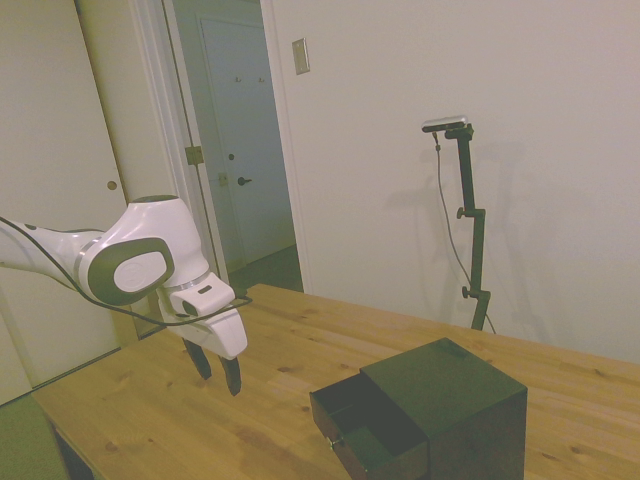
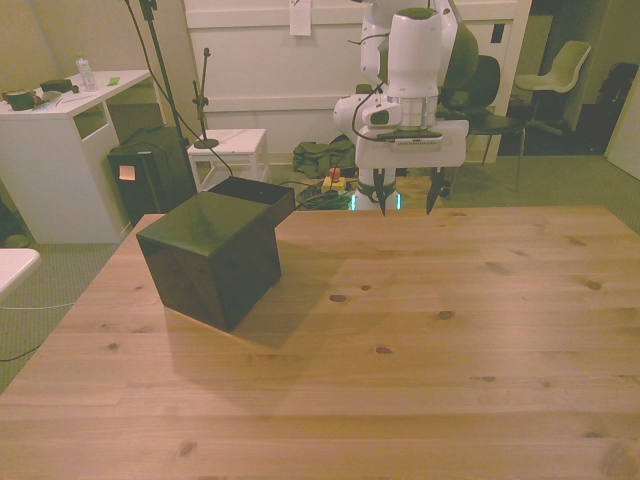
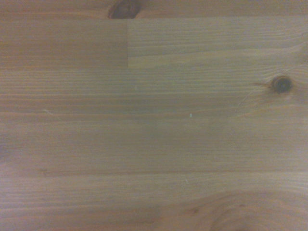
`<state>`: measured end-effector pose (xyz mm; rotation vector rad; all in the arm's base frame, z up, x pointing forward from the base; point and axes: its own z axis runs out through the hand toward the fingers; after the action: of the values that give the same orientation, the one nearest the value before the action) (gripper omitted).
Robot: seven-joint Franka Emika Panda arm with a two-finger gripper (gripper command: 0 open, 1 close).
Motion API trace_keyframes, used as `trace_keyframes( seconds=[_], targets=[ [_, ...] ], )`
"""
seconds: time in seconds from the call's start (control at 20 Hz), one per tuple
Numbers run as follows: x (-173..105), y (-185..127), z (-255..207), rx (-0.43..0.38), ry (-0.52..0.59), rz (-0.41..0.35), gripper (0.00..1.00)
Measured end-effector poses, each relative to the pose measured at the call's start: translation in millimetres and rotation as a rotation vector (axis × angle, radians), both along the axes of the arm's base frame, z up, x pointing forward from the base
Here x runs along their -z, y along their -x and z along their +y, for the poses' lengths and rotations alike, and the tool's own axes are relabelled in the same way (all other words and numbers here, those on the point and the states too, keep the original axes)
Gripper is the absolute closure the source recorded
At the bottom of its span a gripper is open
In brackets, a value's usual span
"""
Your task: Close the top drawer
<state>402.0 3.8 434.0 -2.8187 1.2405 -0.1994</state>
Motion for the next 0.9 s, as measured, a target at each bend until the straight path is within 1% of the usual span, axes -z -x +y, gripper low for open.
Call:
trace_keyframes(
  seconds=[0.15,0.35,0.55,0.8,0.9],
  targets=[
    [2,-2,0,0.008,-0.002,0.005,0.00],
    [3,-8,-6,0.060,-0.003,-0.011,0.00],
    [-1,-12,-17,0.165,0.013,-0.052,0.00],
    [2,-12,-41,0.335,0.053,-0.052,0.00],
    [4,-11,-54,0.391,0.061,-0.051,0.00]
  ],
)
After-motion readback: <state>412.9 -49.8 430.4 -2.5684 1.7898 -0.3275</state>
